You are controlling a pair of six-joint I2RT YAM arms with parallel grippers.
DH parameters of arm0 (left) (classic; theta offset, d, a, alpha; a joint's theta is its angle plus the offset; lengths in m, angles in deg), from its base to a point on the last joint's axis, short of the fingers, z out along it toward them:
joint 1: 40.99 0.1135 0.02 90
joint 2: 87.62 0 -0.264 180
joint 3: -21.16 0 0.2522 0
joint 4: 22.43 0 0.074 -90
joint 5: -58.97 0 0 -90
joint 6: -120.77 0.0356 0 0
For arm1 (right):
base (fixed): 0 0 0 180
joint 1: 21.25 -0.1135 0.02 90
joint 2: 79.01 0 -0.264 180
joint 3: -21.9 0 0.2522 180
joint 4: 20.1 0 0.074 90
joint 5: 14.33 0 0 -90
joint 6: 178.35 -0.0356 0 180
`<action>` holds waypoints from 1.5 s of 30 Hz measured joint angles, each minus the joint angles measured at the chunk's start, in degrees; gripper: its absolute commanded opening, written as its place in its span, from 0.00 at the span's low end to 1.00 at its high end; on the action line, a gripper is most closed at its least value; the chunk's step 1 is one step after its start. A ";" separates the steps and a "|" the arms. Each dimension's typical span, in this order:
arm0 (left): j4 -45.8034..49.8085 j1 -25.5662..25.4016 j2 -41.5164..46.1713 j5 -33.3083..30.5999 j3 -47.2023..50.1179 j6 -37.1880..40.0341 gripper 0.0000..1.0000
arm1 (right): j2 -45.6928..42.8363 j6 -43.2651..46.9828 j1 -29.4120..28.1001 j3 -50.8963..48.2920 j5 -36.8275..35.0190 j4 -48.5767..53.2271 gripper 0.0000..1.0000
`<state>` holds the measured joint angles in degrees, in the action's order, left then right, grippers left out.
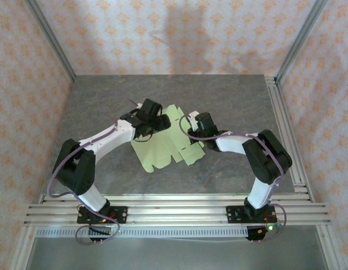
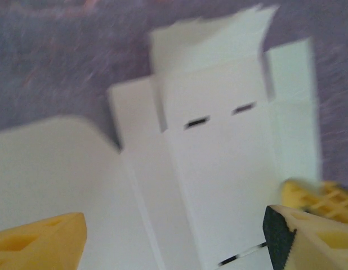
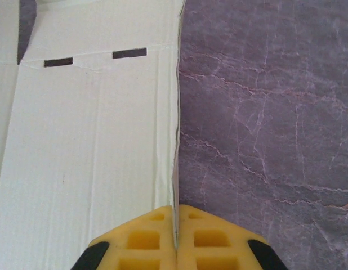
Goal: Fold the paper box
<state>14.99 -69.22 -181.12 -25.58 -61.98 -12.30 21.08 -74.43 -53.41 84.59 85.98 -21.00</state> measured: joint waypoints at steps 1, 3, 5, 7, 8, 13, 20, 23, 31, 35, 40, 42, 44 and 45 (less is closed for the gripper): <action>0.63 0.13 -0.02 0.13 -1.90 0.33 0.91 | -0.42 1.22 -0.63 -0.85 -0.70 -1.18 0.00; 2.10 0.26 -0.46 0.48 -5.62 1.16 0.95 | -0.79 3.39 -1.99 -1.73 -2.27 -2.97 0.00; 3.56 0.57 -1.73 1.36 -10.62 2.16 0.99 | -0.83 5.46 -3.17 -1.92 -3.63 -4.50 0.00; 4.68 0.63 -3.43 2.08 -15.32 3.80 1.00 | -0.85 7.28 -3.96 -1.95 -5.05 -5.95 0.00; 5.77 0.63 -4.61 2.69 -18.18 4.92 1.00 | -0.85 8.11 -4.28 -1.95 -5.77 -6.56 0.00; 11.45 0.48 -10.97 4.22 -30.01 10.08 0.98 | -0.85 11.69 -5.55 -1.97 -9.40 -8.74 0.00; 18.05 0.09 -22.99 7.82 -43.98 15.80 0.96 | -0.85 15.65 -7.28 -2.23 -13.77 -11.61 0.00; 20.57 -0.26 -27.52 9.29 -48.24 17.16 0.95 | -0.90 16.74 -7.98 -2.23 -14.75 -12.02 0.00; 25.18 -0.28 -32.04 10.49 -52.96 18.58 0.92 | -0.96 17.46 -8.20 -2.23 -16.15 -12.20 0.00; 25.22 -0.28 -31.78 10.43 -51.63 18.08 0.89 | -0.96 17.70 -8.20 -2.23 -16.79 -12.39 0.00; 25.09 -0.28 -30.45 10.58 -47.19 15.91 0.74 | -0.96 17.99 -8.20 -2.23 -17.29 -13.46 0.00; 24.28 -0.26 -29.90 10.91 -45.79 14.86 0.70 | -0.96 18.34 -8.31 -2.23 -17.44 -13.49 0.00; 23.37 -0.24 -29.29 11.47 -44.68 13.55 0.66 | -0.96 18.67 -8.33 -2.23 -17.46 -13.51 0.00; 23.02 -0.24 -29.11 11.85 -44.35 12.79 0.63 | -0.96 18.82 -8.31 -2.23 -17.46 -13.57 0.00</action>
<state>38.00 -69.46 -210.23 -13.73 -106.33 0.49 20.12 -55.62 -61.71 82.36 68.51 -34.57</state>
